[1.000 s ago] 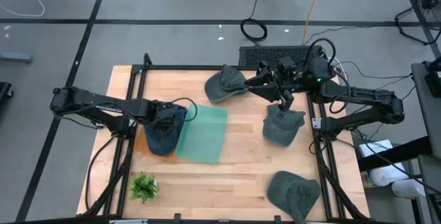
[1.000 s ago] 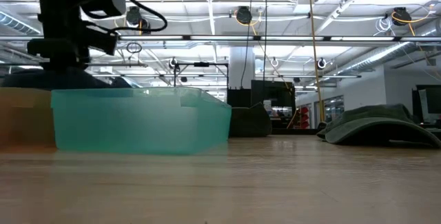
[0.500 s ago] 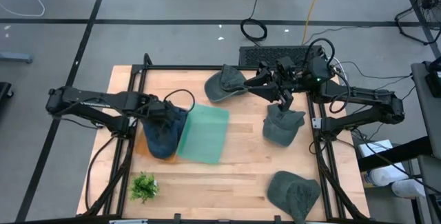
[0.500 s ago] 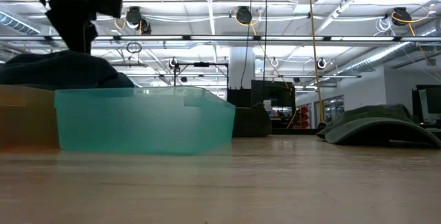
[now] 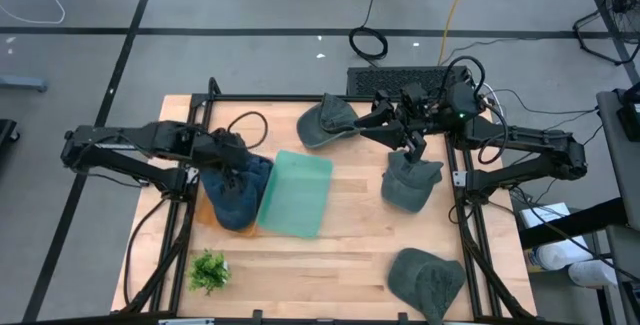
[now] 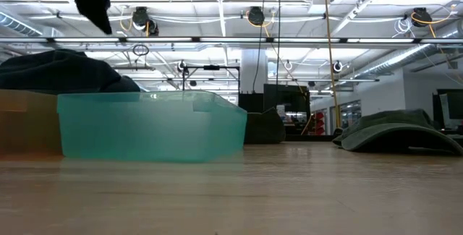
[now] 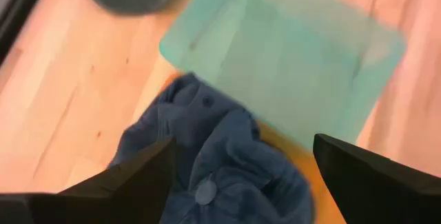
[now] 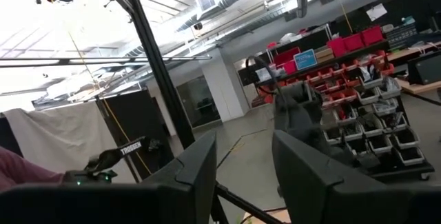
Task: Pick & Place hat
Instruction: Put the top left black cap into the green bin
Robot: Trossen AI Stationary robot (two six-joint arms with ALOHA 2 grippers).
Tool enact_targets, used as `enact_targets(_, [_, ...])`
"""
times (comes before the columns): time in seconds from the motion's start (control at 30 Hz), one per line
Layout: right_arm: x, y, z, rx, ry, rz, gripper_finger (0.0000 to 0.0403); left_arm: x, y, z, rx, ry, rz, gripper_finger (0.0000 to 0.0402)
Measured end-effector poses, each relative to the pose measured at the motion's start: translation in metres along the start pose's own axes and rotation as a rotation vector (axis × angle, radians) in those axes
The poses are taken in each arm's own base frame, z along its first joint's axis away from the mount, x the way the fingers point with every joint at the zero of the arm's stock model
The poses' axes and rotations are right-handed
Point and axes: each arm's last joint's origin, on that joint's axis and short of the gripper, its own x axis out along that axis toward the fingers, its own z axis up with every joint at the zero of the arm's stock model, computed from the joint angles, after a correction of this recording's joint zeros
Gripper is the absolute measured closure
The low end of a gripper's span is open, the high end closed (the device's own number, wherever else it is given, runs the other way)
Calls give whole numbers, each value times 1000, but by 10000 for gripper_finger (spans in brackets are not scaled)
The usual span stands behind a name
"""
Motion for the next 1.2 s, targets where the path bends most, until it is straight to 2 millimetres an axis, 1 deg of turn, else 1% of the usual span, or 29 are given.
enact_targets(0.3, [0,0,0,16,-1,-2,275,-34,-3,21,-84,-166,-70,52])
enact_targets(0.47, [0,-1,-2,37,13,-16,275,-52,-7,37,-74,-321,-129,52])
enact_targets(0.6, [0,-2,-3,47,32,-28,269,-67,-11,52,-48,-500,-186,52])
enact_targets(0.73, [-1,-4,-7,70,67,-50,248,-80,-14,65,-37,-651,-232,52])
enact_targets(0.9, [-1,-7,-13,134,117,-75,202,-89,-16,74,-67,-768,-285,53])
enact_targets(1.0, [-1,-4,-12,187,145,-4,173,-93,-18,76,-82,-797,-363,53])
enact_targets(1.07, [1,1,-11,182,142,58,160,-94,-20,78,-81,-804,-421,53])
enact_targets(1.2, [6,16,-12,133,111,133,153,-97,-22,79,-58,-818,-485,53])
